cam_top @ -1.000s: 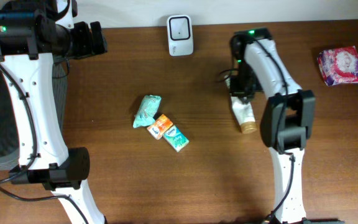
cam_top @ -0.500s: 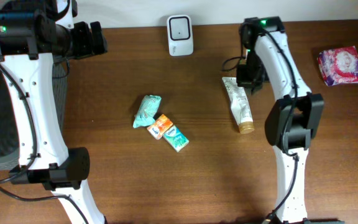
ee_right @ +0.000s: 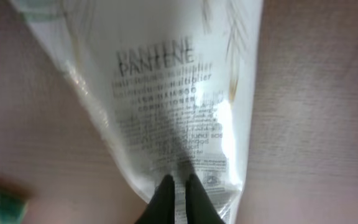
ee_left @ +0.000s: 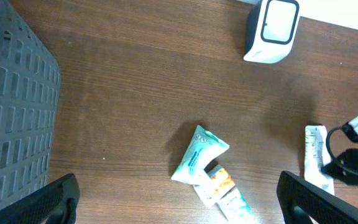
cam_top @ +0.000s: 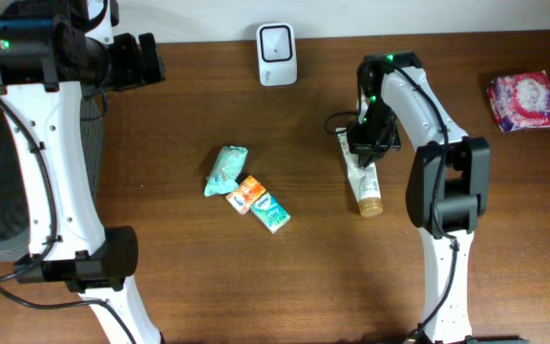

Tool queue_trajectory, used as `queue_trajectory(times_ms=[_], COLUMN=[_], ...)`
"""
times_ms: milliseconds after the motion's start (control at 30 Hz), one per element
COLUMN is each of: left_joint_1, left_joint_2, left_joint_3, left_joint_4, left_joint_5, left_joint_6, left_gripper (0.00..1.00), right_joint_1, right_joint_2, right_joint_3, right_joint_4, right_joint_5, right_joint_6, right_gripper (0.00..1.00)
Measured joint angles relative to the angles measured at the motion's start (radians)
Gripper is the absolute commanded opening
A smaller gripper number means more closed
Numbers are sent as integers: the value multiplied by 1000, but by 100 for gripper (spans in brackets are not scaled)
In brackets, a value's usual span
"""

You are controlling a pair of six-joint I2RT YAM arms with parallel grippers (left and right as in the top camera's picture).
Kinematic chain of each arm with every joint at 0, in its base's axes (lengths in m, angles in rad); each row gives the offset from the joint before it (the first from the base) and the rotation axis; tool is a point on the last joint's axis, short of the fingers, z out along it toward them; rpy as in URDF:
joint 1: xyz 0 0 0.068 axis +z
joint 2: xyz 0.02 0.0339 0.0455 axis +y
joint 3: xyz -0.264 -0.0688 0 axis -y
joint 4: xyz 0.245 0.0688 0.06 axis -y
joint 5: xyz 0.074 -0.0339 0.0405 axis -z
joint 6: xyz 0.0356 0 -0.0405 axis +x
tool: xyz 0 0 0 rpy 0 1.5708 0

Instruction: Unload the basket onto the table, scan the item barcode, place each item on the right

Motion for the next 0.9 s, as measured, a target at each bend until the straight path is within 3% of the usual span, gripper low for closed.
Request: queue_trajectory(times_ms=[33,133,267,533,667,800,900], left_joint_1=[0,0,0,0,0,0,0], left_joint_2=[0,0,0,0,0,0,0], left_joint_3=[0,0,0,0,0,0,0], left_joint_4=[0,0,0,0,0,-1,0], left_joint_5=[0,0,0,0,0,0,0], left_joint_6=[0,0,0,0,0,0,0], left_gripper=[99,99,99,99,99,99,99], right_joint_1=[3,8,12,13,13,13,13], right_joint_2=[24,21,18,-12,-13,-7,-7], right_joint_3=[103,230,204,-89,-45,161,173], right_joint_4=[-124,-176,-175,-87,-96,-172,-176], right_joint_5=[-6,-8,12,19,-28,-33,18], right_joint_6=[0,-11,-16,-23,-23,-24,-27], right_gripper=[5,7,4,4,4,11,8])
